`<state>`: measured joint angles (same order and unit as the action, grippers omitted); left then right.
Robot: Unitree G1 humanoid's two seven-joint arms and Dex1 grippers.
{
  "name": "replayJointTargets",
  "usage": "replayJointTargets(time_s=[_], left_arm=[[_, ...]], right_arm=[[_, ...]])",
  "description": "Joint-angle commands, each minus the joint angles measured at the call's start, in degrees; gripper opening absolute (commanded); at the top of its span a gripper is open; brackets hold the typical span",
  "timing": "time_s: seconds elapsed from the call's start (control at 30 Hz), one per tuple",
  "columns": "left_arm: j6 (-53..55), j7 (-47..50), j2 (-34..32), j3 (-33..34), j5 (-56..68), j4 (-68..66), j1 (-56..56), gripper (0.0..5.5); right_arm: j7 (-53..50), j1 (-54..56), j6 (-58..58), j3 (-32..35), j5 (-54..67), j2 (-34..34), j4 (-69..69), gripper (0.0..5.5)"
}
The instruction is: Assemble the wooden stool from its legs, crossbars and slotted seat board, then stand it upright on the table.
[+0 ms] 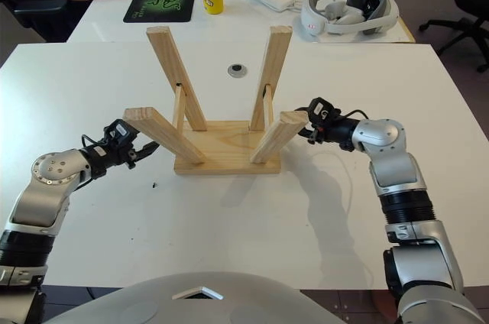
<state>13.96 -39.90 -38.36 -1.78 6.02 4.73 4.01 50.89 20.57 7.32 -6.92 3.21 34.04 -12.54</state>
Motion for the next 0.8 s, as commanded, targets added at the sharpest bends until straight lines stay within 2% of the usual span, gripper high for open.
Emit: replayJointTargets(time_s=[0.03, 0.17, 0.3, 0.4, 0.57, 0.8], left_arm=[[-0.61, 1.86, 4.53, -2.05, -0.34, -1.39, 3.55, 2.55], [-1.61, 2.61, 7.59, -5.01, -1.93, -4.41, 3.15, 2.55], [-3.62, 1.60, 6.38, -7.40, -4.88, -8.64, 1.37, 2.55], [-5.32, -0.02, 4.43, -8.32, -6.35, -9.76, -0.43, 2.55], [-3.81, -4.32, 1.86, -9.01, -3.67, -2.57, -4.90, 2.55], [0.79, -8.43, -3.79, -7.87, -0.03, 9.80, -13.60, 2.55]], right_arm=[[-4.06, 3.02, -1.63, -2.63, -1.93, -5.78, -3.29, 1.90], [-6.99, 2.76, -2.17, -4.80, -4.11, -9.19, -4.90, 1.90], [-4.21, 0.69, -1.17, -7.02, -4.81, -8.12, -3.45, 1.90], [1.06, -1.59, 1.20, -8.05, -3.64, -5.07, -0.18, 1.90], [11.84, -8.13, 8.52, -8.55, 1.55, 2.85, 9.69, 1.90], [14.75, -15.53, 14.57, -7.06, 6.02, 9.43, 18.70, 1.90]])
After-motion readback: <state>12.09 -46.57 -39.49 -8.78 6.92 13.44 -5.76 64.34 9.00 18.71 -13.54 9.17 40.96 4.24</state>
